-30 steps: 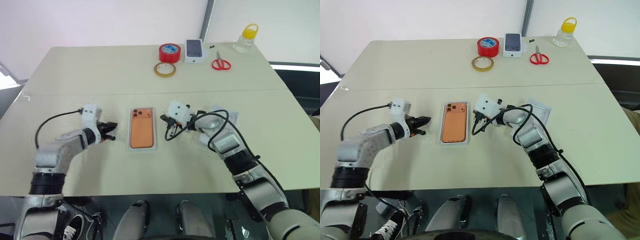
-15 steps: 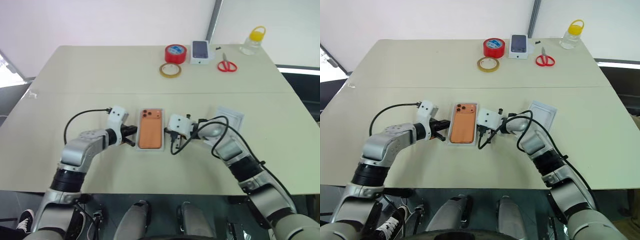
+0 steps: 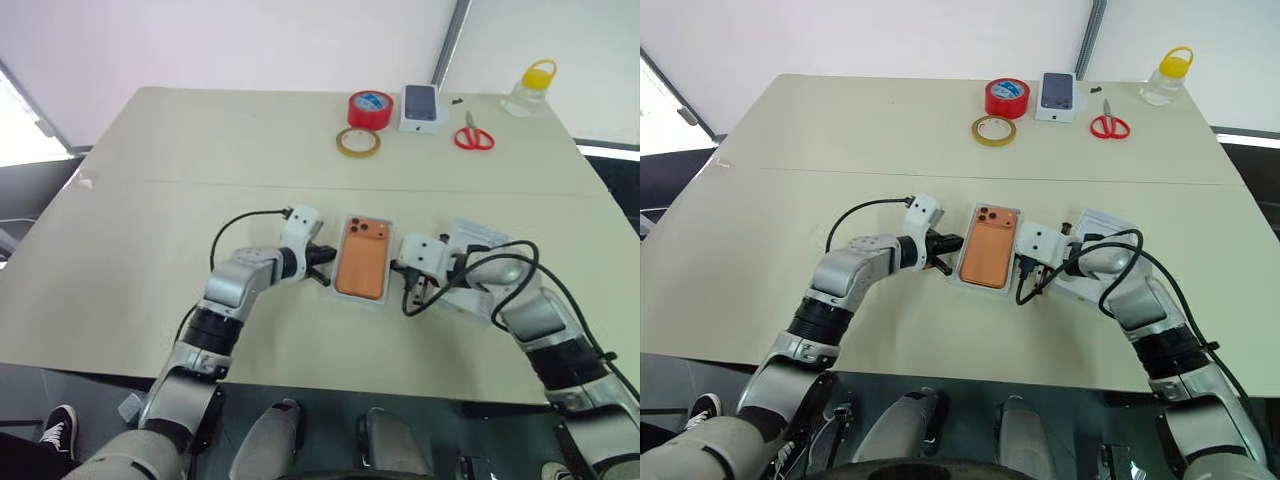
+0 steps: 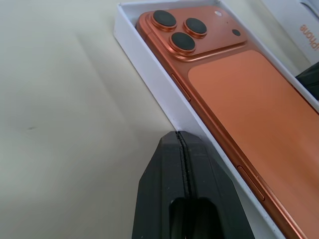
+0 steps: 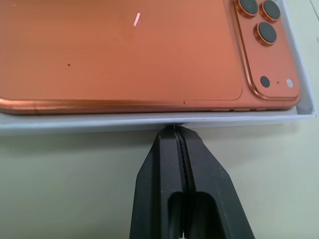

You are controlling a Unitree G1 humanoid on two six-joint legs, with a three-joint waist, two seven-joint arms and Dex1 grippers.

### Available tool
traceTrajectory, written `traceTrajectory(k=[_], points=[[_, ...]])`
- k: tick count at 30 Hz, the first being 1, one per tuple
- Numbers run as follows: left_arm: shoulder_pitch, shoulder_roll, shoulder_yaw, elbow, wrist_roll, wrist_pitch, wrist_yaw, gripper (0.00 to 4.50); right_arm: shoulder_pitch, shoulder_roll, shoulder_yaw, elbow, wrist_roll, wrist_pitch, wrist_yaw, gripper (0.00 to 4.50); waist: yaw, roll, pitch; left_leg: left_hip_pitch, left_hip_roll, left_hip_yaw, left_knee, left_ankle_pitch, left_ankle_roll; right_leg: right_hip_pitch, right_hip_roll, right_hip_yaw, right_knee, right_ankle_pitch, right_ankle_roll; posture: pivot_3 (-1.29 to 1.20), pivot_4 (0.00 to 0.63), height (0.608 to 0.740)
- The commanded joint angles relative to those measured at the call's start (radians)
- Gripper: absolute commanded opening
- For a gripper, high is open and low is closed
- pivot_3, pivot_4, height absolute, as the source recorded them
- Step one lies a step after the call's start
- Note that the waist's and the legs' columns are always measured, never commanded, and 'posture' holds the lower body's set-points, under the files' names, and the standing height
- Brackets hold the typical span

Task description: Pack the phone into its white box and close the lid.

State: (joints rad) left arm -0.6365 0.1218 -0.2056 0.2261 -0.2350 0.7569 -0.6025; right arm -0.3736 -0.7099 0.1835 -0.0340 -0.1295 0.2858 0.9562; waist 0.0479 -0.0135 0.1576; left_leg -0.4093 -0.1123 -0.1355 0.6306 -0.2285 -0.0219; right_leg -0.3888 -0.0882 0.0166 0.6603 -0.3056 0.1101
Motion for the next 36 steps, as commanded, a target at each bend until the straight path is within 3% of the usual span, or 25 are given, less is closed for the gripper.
traceTrajectory(k=[1, 14, 36], points=[[-0.013, -0.121, -0.135, -0.004, -0.037, -0.002, -0.098, 0.02, 0.066, -0.03, -0.017, -0.077, 0.054, -0.012, 0.041, 0.0, 0.009, 0.0, 0.0, 0.0, -0.001, 0.0, 0.0, 0.0, 0.001, 0.0, 0.0, 0.0, 0.0, 0.0, 0.001, 0.0, 0.15, 0.74], [-0.005, -0.172, -0.146, 0.0, 0.01, -0.023, -0.108, 0.02, 0.155, -0.112, -0.079, -0.081, 0.05, -0.038, 0.053, 0.0, 0.016, -0.001, 0.0, 0.0, -0.001, 0.0, 0.001, -0.001, 0.002, 0.002, -0.001, 0.0, -0.002, -0.001, 0.001, 0.0, 0.15, 0.74], [0.048, 0.008, 0.002, -0.094, 0.014, -0.048, -0.094, 0.02, 0.198, -0.237, -0.19, 0.015, 0.121, -0.077, 0.091, 0.0, -0.009, -0.001, 0.001, 0.0, 0.0, 0.001, 0.0, -0.001, 0.002, 0.001, 0.0, 0.001, -0.001, -0.001, 0.001, 0.0, 0.15, 0.74]])
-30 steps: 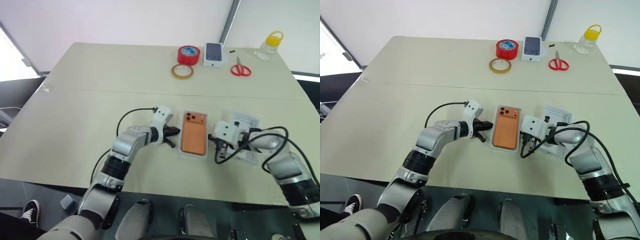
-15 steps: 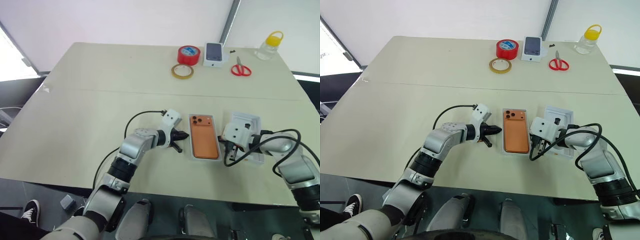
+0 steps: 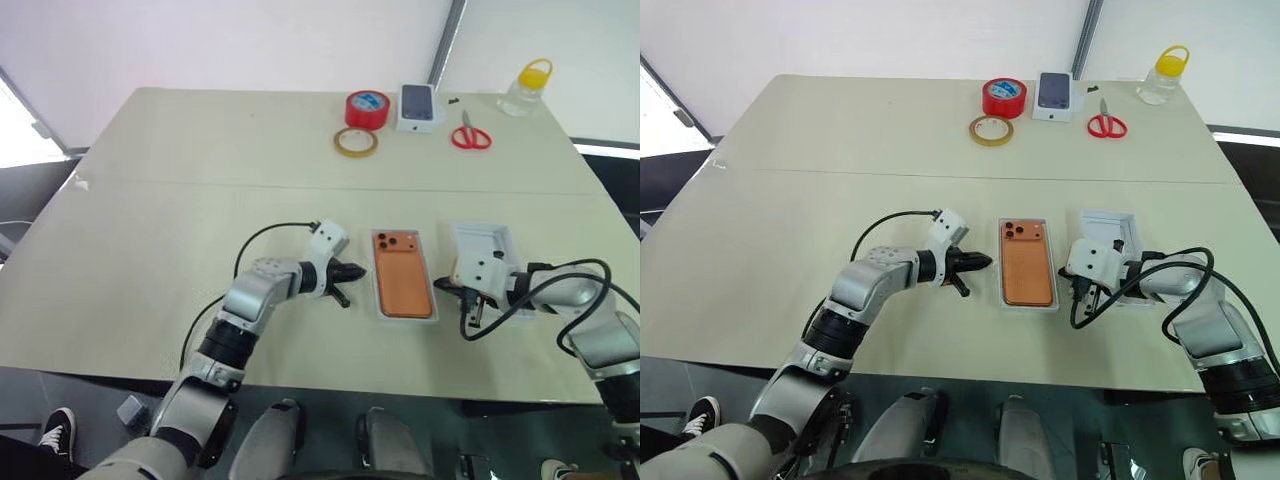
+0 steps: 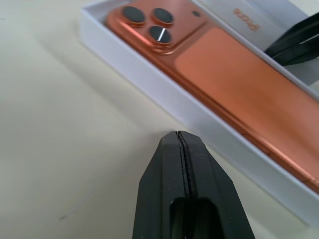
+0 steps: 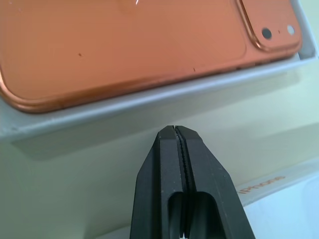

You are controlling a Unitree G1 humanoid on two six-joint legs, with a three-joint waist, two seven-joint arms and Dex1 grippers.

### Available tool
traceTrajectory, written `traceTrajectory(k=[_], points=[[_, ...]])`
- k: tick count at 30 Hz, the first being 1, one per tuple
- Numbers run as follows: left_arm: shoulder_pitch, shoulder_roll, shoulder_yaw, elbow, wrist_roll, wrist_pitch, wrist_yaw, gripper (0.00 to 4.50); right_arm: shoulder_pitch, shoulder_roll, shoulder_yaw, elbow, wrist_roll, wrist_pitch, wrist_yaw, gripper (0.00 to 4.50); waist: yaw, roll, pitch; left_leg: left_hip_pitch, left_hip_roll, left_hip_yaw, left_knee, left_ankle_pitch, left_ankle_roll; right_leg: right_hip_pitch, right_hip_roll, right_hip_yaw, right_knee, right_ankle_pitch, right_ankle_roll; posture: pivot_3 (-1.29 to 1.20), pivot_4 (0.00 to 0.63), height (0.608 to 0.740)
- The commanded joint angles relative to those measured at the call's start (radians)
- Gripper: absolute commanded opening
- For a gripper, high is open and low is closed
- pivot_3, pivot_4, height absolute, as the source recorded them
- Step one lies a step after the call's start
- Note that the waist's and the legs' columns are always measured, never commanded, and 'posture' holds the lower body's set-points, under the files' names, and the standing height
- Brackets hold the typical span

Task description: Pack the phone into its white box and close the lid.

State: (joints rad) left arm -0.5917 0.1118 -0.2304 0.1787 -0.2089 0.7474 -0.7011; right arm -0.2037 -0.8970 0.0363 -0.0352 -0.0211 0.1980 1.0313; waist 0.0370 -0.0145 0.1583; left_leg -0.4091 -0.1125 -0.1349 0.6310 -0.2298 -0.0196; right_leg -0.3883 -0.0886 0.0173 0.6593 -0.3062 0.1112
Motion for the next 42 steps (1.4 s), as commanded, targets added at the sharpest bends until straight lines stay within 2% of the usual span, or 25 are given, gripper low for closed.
traceTrajectory(k=[1, 7, 10, 13, 17, 20, 21, 24, 28, 33, 42], points=[[0.003, 0.024, 0.035, -0.049, -0.016, -0.04, 0.005, 0.02, 0.037, -0.063, -0.049, 0.027, 0.006, 0.001, 0.012, 0.0, 0.003, 0.0, 0.0, 0.0, 0.0, 0.0, 0.0, 0.0, 0.0, 0.0, 0.0, 0.0, 0.0, 0.0, 0.0, 0.0, 0.15, 0.74], [0.023, 0.096, 0.104, -0.103, -0.045, -0.13, -0.025, 0.02, 0.056, -0.092, -0.104, 0.024, 0.05, 0.008, 0.005, 0.0, 0.0, 0.0, 0.0, 0.0, 0.0, 0.0, 0.0, 0.0, 0.0, 0.0, 0.0, 0.0, 0.0, 0.0, 0.0, 0.0, 0.15, 0.74], [0.05, 0.154, 0.166, -0.166, -0.12, -0.109, -0.081, 0.02, -0.023, -0.015, -0.132, -0.014, 0.117, 0.108, -0.058, 0.0, -0.012, 0.0, 0.001, 0.0, 0.001, 0.001, 0.0, 0.0, 0.0, -0.002, 0.0, 0.001, 0.001, 0.0, 0.0, 0.0, 0.15, 0.74], [0.067, 0.213, 0.209, -0.188, -0.147, -0.135, -0.109, 0.83, -0.125, 0.075, -0.155, -0.017, 0.164, 0.251, -0.149, 0.82, -0.035, 0.001, 0.002, 0.0, 0.003, 0.001, 0.0, 0.001, -0.001, -0.003, 0.002, 0.002, 0.004, 0.001, -0.002, 0.0, 0.15, 0.74], [0.105, 0.294, 0.233, -0.224, -0.165, -0.199, -0.172, 2.76, -0.168, 0.067, -0.135, 0.022, 0.115, 0.297, -0.209, 2.8, -0.029, 0.001, 0.002, 0.0, 0.003, 0.001, -0.001, 0.001, -0.001, -0.004, 0.002, 0.002, 0.004, 0.001, -0.002, 0.0, 0.15, 0.74], [0.155, 0.361, 0.241, -0.275, -0.199, -0.227, -0.25, 4.26, -0.172, 0.03, -0.109, 0.014, 0.103, 0.434, -0.214, 4.33, -0.022, 0.002, 0.002, -0.001, 0.003, 0.001, -0.002, 0.002, -0.003, -0.005, 0.001, 0.002, 0.003, 0.001, -0.002, 0.0, 0.15, 0.74], [0.173, 0.38, 0.247, -0.294, -0.218, -0.226, -0.274, 4.45, -0.17, 0.01, -0.098, -0.01, 0.112, 0.496, -0.195, 4.48, -0.023, 0.002, 0.002, -0.001, 0.002, 0.001, -0.001, 0.002, -0.003, -0.005, 0.001, 0.002, 0.003, 0.001, -0.002, 0.0, 0.15, 0.74], [0.216, 0.434, 0.274, -0.341, -0.277, -0.235, -0.346, 4.45, -0.2, -0.015, -0.11, -0.104, 0.187, 0.765, -0.181, 4.48, -0.025, 0.004, 0.003, -0.002, 0.003, 0.001, -0.001, -0.001, 0.002, -0.005, 0.001, 0.002, 0.003, 0.001, -0.003, 0.0, 0.15, 0.74], [0.243, 0.458, 0.291, -0.337, -0.282, -0.33, -0.393, 4.45, -0.195, -0.079, -0.101, -0.197, 0.236, 0.939, -0.16, 4.48, -0.027, 0.006, 0.004, -0.002, 0.004, 0.001, -0.002, -0.002, 0.003, -0.006, 0.001, 0.002, 0.004, 0.001, -0.003, 0.0, 0.15, 0.74], [0.278, 0.471, 0.286, -0.337, -0.281, -0.415, -0.436, 4.45, -0.147, -0.061, -0.118, -0.261, 0.271, 1.073, -0.224, 4.48, -0.025, 0.006, 0.004, -0.002, 0.004, 0.002, -0.002, -0.002, 0.004, -0.006, 0.001, 0.002, 0.003, 0.001, -0.003, 0.0, 0.15, 0.74], [0.326, 0.491, 0.296, -0.35, -0.293, -0.504, -0.473, 4.45, -0.208, 0.007, -0.106, -0.308, 0.305, 1.236, -0.349, 4.48, -0.025, 0.007, 0.005, -0.002, 0.004, 0.002, -0.002, -0.002, 0.004, -0.006, 0.001, 0.002, 0.003, 0.001, -0.003, 0.0, 0.15, 0.74]])
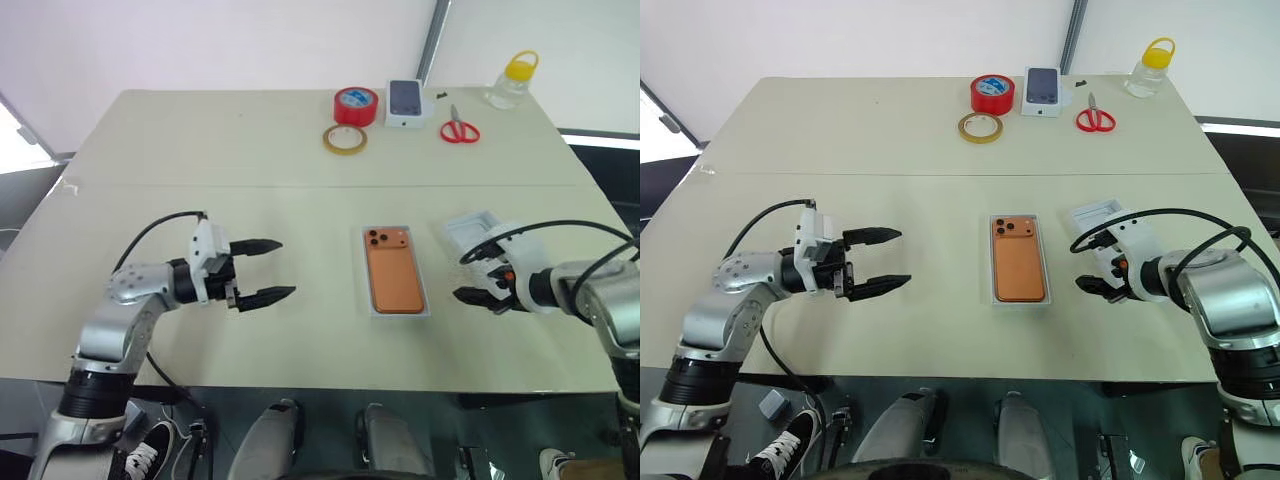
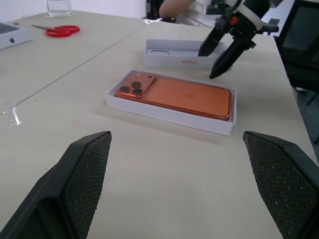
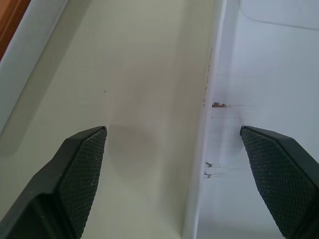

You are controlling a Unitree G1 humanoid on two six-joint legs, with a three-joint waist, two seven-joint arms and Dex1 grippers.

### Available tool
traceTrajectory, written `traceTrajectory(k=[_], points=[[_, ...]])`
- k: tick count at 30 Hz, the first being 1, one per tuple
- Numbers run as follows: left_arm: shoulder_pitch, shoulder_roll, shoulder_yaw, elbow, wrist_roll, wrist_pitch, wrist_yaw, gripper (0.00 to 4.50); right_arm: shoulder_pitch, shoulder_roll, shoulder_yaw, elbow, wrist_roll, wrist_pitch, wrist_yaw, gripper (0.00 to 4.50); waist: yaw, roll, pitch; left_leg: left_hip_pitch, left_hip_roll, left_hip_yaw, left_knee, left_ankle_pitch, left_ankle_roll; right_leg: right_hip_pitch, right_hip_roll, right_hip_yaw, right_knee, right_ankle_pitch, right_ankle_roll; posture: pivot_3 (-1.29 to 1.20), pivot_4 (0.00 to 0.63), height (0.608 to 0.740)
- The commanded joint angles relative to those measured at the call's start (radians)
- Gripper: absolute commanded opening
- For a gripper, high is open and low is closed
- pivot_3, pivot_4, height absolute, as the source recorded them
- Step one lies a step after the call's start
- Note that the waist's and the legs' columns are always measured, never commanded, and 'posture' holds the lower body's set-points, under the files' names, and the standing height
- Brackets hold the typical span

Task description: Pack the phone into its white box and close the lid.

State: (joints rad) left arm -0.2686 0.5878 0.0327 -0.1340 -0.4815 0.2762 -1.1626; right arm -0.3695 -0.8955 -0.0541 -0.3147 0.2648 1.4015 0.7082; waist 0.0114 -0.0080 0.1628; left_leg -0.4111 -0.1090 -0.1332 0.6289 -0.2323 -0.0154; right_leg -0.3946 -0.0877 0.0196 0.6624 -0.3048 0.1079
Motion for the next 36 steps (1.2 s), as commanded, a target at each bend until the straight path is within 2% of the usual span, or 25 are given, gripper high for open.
traceTrajectory(k=[1, 5, 8, 9, 15, 19, 21, 24, 29, 33, 36], points=[[0.004, 0.016, 0.029, -0.035, -0.016, -0.041, -0.01, 4.45, -0.054, 0.006, -0.007, -0.023, 0.023, 0.037, -0.031, 4.48, 0.0, 0.0, 0.0, 0.0, 0.0, 0.0, 0.0, 0.0, 0.0, 0.0, 0.0, 0.0, 0.0, 0.0, 0.0, 0.0, 0.15, 0.74], [0.003, 0.009, 0.021, -0.036, -0.012, -0.053, 0.006, 4.45, -0.079, 0.008, 0.011, 0.015, 0.028, 0.034, -0.055, 4.48, 0.0, 0.0, 0.0, 0.0, 0.0, 0.0, 0.0, 0.0, 0.0, 0.0, 0.0, 0.0, 0.0, 0.0, 0.0, 0.0, 0.15, 0.74], [0.012, 0.001, 0.019, -0.05, -0.012, -0.052, 0.027, 4.5, -0.074, 0.011, 0.022, 0.043, 0.028, 0.031, -0.078, 3.66, 0.0, 0.0, 0.0, 0.0, 0.0, 0.0, 0.0, 0.0, 0.0, 0.0, 0.0, 0.0, 0.0, 0.0, 0.0, 0.0, 0.15, 0.74], [0.016, 0.001, 0.018, -0.055, -0.012, -0.052, 0.032, 4.5, -0.069, 0.007, 0.033, 0.041, 0.026, 0.02, -0.082, 3.26, 0.0, 0.0, 0.0, 0.0, 0.0, 0.0, 0.0, 0.0, 0.0, 0.0, 0.0, 0.0, 0.0, 0.0, 0.0, 0.0, 0.15, 0.74], [0.034, -0.005, 0.011, -0.076, -0.009, -0.046, 0.062, 4.5, -0.073, 0.021, 0.057, 0.074, 0.029, -0.004, -0.104, 0.08, -0.004, 0.0, 0.0, 0.0, 0.0, 0.0, 0.0, 0.0, 0.0, 0.0, 0.0, 0.0, 0.0, 0.0, 0.0, 0.0, 0.15, 0.74], [0.029, -0.006, 0.012, -0.074, -0.014, -0.039, 0.079, 4.5, -0.094, 0.054, 0.041, 0.08, 0.04, 0.022, -0.124, 0.03, -0.007, -0.001, 0.0, 0.001, 0.0, 0.0, 0.0, 0.0, 0.0, 0.001, 0.001, 0.0, 0.0, 0.0, 0.0, 0.0, 0.15, 0.74], [0.019, -0.004, 0.015, -0.066, -0.014, -0.036, 0.087, 4.5, -0.157, 0.115, -0.014, 0.123, 0.044, 0.058, -0.154, 0.03, -0.018, -0.001, 0.0, 0.001, 0.001, 0.0, 0.0, 0.0, 0.0, 0.001, 0.001, 0.0, 0.0, 0.0, 0.0, 0.0, 0.15, 0.74], [0.006, -0.004, 0.017, -0.05, -0.018, -0.025, 0.096, 4.5, -0.265, 0.228, -0.122, 0.198, 0.045, 0.077, -0.213, 0.03, -0.031, -0.001, 0.0, 0.001, 0.001, 0.0, 0.0, 0.0, 0.0, 0.0, 0.001, 0.001, 0.001, 0.001, -0.001, 0.0, 0.15, 0.74], [-0.014, -0.011, 0.008, -0.032, -0.01, -0.022, 0.112, 4.5, -0.414, 0.403, -0.285, 0.247, 0.098, 0.008, -0.264, 0.03, -0.029, 0.0, 0.001, 0.001, 0.001, 0.0, -0.002, 0.001, -0.001, -0.002, 0.002, 0.001, 0.002, 0.001, -0.001, 0.0, 0.15, 0.74], [-0.029, -0.017, 0.017, -0.031, -0.023, 0.0, 0.138, 4.5, -0.527, 0.593, -0.5, 0.244, 0.193, 0.106, -0.303, 0.03, -0.025, 0.0, 0.001, 0.001, 0.001, 0.0, -0.002, 0.001, -0.001, -0.002, 0.002, 0.001, 0.002, 0.001, -0.001, 0.0, 0.15, 0.74], [-0.034, -0.022, 0.022, -0.03, -0.027, 0.013, 0.159, 4.5, -0.544, 0.74, -0.611, 0.163, 0.31, 0.205, -0.303, 0.03, -0.025, 0.001, 0.001, 0.001, 0.001, 0.0, -0.002, 0.001, -0.001, -0.002, 0.002, 0.001, 0.003, 0.001, -0.001, 0.0, 0.15, 0.74]])
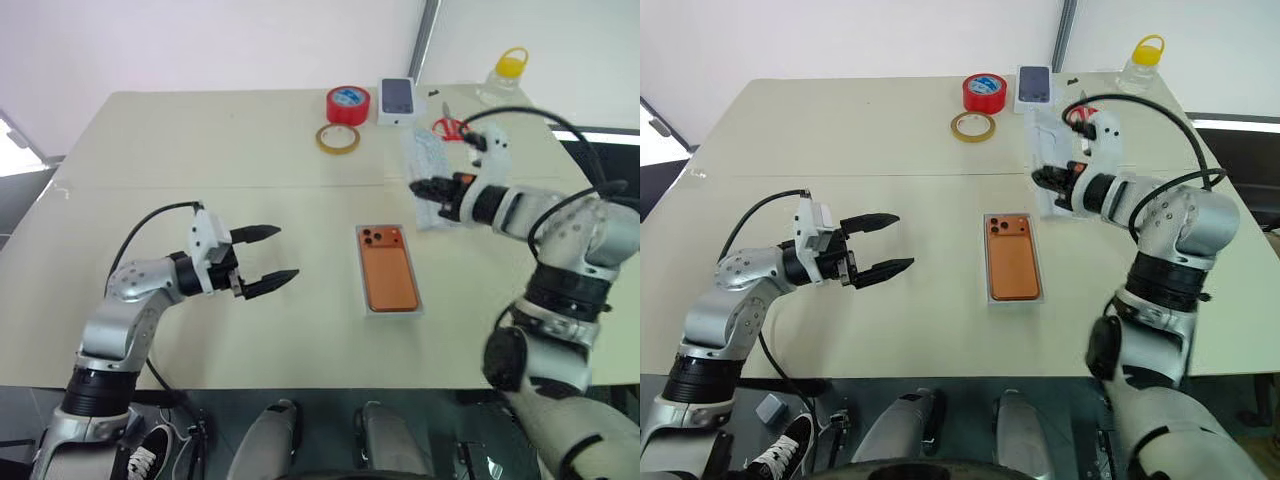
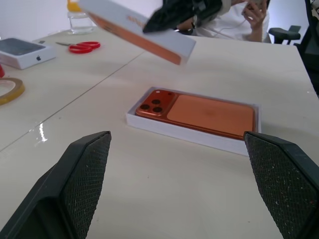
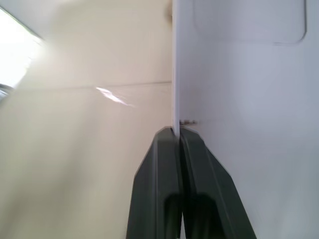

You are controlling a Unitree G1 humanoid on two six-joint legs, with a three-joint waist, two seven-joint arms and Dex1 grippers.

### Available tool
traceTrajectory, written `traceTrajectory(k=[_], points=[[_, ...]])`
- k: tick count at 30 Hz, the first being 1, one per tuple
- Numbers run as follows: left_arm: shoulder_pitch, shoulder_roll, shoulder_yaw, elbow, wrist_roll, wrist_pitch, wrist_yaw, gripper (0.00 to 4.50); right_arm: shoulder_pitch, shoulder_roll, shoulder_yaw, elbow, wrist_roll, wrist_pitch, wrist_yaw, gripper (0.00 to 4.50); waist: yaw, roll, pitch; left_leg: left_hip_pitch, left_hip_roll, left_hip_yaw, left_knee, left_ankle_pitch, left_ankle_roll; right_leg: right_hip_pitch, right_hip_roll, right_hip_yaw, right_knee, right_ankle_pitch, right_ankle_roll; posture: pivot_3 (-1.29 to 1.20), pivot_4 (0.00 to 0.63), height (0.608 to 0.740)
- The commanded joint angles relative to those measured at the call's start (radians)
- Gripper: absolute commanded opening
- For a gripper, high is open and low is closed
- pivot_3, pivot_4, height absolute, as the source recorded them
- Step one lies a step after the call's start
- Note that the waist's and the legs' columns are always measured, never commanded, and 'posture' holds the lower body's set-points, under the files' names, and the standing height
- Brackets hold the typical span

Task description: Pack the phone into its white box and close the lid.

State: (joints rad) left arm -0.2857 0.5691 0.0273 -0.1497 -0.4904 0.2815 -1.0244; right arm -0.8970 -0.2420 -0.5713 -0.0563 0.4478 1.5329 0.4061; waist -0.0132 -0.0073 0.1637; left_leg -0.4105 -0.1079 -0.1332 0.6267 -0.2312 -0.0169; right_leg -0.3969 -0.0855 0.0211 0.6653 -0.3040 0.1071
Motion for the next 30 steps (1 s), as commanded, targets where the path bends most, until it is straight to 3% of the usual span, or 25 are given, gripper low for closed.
traceTrajectory(k=[1, 6, 11, 16, 19, 25, 28, 30], points=[[-0.016, -0.005, 0.03, -0.019, -0.023, 0.015, 0.027, 4.5, 0.006, 0.12, -0.099, -0.13, 0.187, 0.082, 0.0, 0.03, 0.0, 0.0, 0.0, 0.0, 0.0, 0.0, 0.0, 0.0, 0.0, 0.0, 0.0, 0.0, 0.0, 0.0, 0.0, 0.0, 0.15, 0.74], [-0.013, -0.012, 0.032, -0.031, -0.033, 0.034, 0.05, 4.5, 0.157, 0.162, -0.066, -0.21, 0.491, 0.082, -0.096, 0.03, 0.001, 0.001, 0.0, 0.0, -0.001, 0.0, 0.0, 0.0, 0.0, 0.0, -0.001, 0.0, 0.0, 0.0, 0.0, 0.0, 0.15, 0.74], [-0.018, -0.028, 0.027, -0.031, -0.033, 0.04, 0.077, 4.5, 0.256, 0.179, -0.05, -0.185, 0.904, 0.082, -0.333, 0.03, -0.009, 0.001, 0.0, 0.0, 0.0, 0.0, 0.0, 0.0, 0.0, -0.001, 0.0, 0.001, 0.001, 0.0, 0.0, 0.0, 0.15, 0.74], [-0.018, -0.052, 0.025, -0.048, -0.049, 0.052, 0.101, 4.5, 0.452, -0.018, 0.22, -0.198, 1.452, -0.195, -0.682, 0.03, -0.006, 0.002, 0.001, 0.0, 0.001, 0.0, -0.002, 0.0, 0.0, -0.001, 0.0, 0.001, 0.001, 0.0, -0.001, 0.0, 0.15, 0.74], [-0.015, -0.065, 0.021, -0.063, -0.049, 0.06, 0.12, 4.5, 0.534, -0.085, 0.324, -0.253, 1.524, -0.315, -0.711, 0.03, -0.006, 0.001, 0.001, 0.0, 0.0, 0.001, 0.0, 0.0, 0.001, 0.0, -0.001, 0.001, 0.0, 0.0, 0.0, 0.0, 0.15, 0.74], [0.002, -0.078, 0.011, -0.087, -0.061, 0.091, 0.136, 4.5, 0.598, -0.084, 0.464, -0.314, 1.524, -0.465, -0.743, 0.03, -0.008, 0.001, 0.001, 0.0, 0.002, 0.001, 0.0, 0.0, 0.001, 0.0, 0.002, 0.001, 0.0, 0.0, 0.0, 0.0, 0.15, 0.74], [0.01, -0.079, 0.016, -0.09, -0.086, 0.123, 0.136, 3.6, 0.586, -0.057, 0.508, -0.309, 1.524, -0.514, -0.769, 0.0, -0.007, 0.001, 0.001, 0.0, 0.002, 0.001, 0.0, 0.0, 0.001, 0.0, 0.002, 0.002, 0.0, 0.0, 0.0, 0.0, 0.15, 0.74], [0.023, -0.083, 0.001, -0.097, -0.068, 0.114, 0.147, 2.69, 0.572, -0.049, 0.518, -0.272, 1.524, -0.539, -0.805, 0.0, -0.006, 0.001, 0.001, 0.0, 0.002, 0.001, 0.0, 0.0, 0.001, 0.0, 0.002, 0.002, 0.0, 0.0, 0.0, 0.0, 0.15, 0.74]])
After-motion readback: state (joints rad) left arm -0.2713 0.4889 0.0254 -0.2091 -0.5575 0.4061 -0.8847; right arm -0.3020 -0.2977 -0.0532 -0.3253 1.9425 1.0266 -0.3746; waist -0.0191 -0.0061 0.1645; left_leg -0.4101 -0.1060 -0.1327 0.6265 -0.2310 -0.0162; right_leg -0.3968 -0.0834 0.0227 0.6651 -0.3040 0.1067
